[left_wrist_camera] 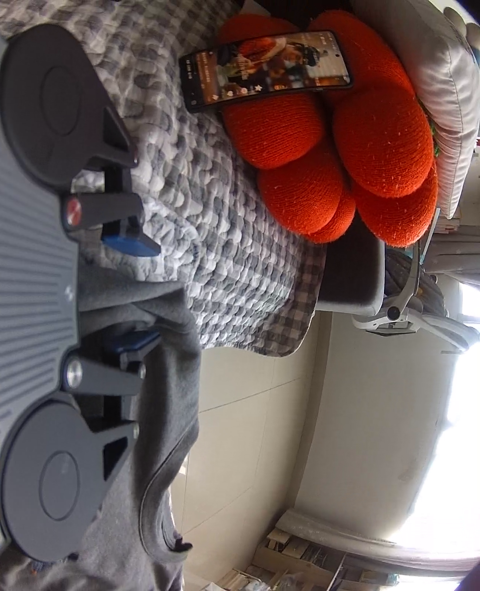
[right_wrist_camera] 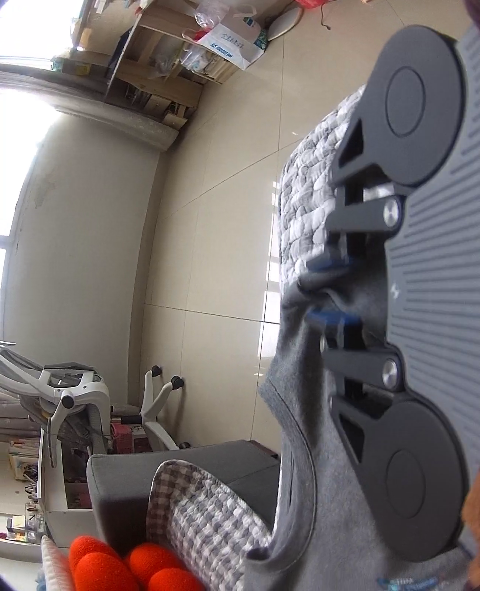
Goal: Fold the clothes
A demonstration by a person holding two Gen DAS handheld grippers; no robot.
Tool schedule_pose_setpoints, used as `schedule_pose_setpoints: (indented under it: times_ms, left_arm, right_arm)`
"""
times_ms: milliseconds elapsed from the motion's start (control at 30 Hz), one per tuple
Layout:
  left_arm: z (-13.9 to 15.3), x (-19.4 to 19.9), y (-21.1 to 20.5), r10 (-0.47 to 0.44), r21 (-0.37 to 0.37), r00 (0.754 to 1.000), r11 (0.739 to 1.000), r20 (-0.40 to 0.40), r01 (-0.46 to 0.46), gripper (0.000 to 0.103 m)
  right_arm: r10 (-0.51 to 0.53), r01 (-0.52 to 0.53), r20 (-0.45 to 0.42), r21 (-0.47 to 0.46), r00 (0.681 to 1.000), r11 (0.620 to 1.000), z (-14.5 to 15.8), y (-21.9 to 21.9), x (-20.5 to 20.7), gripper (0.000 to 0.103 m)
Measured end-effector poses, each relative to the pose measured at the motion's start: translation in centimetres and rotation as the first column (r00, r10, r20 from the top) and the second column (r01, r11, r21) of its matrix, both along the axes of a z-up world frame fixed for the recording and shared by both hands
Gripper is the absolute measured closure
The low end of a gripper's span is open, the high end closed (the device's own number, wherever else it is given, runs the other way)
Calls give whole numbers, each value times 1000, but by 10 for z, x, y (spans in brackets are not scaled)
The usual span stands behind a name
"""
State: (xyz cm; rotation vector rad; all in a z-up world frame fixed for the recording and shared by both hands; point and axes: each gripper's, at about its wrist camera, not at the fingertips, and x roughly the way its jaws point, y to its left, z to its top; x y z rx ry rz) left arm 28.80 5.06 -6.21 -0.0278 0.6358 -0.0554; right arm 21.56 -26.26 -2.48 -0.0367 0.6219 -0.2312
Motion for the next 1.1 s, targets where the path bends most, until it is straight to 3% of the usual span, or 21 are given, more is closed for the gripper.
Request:
schedule_pose_setpoints:
  times_ms: [233,400,1100]
  left_arm:
    - [16,-33,-3,6,-33,1000,999,-7,-6,47]
    - [17,-60,-3,7,-84,1000,996,-28,-9,46]
    - [29,-151,0,32,-194,998,980,-62,-43,44]
  right_arm:
    - [22,-23,20,20,1000,1000,20,11,-31,59]
    - [13,-16,29,106,999,994,27,17,-54,58]
    - [-2,-10,51,229,999,973,36,33,-139,57]
